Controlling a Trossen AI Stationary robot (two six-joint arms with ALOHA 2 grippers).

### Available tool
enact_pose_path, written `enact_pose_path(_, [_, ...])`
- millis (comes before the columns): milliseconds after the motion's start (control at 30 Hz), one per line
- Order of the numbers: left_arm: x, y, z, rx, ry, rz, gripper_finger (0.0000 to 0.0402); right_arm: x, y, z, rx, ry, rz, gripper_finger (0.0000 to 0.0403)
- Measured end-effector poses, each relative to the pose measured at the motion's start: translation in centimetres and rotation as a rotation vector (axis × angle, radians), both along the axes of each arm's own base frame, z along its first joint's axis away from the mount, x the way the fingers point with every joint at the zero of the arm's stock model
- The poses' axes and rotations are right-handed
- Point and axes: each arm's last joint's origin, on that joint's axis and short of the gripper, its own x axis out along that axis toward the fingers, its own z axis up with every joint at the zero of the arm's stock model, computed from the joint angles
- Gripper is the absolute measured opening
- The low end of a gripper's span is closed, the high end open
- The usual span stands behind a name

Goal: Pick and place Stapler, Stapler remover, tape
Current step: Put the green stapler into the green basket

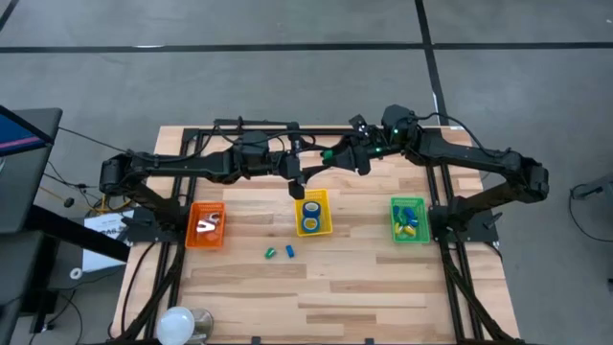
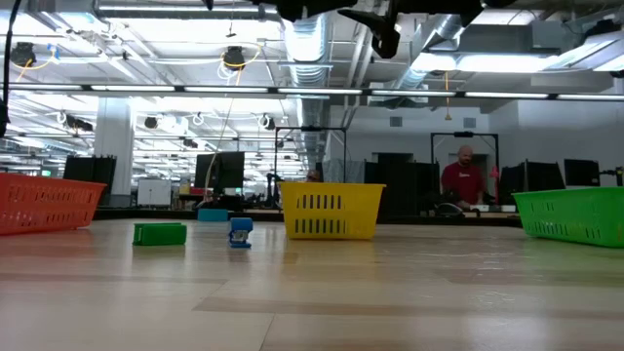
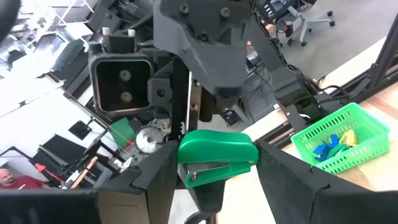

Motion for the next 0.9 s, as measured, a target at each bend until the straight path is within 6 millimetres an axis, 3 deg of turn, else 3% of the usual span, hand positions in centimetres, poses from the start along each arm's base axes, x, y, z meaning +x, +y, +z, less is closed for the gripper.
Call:
enact_pose_path(300, [-0.01,0.00,0.50,0.005,-0.053,0.000,0.0198,0.00,0.00,0.00,-0.002,0.000,0.000,0.0228])
enact_pose_path(700, [0.00,-0.02,0.50,-0.001,-0.054,0.001,0.0197,-0.03,-0.10,0.02,-0.027,-0.007,-0.001,0.0092])
enact_pose_path(900, [0.00,-0.02,0.47,-0.005,-0.053,0.003,0.0198,-0.07,-0.21,0.02,-0.030,-0.007,-0.003,0.0066])
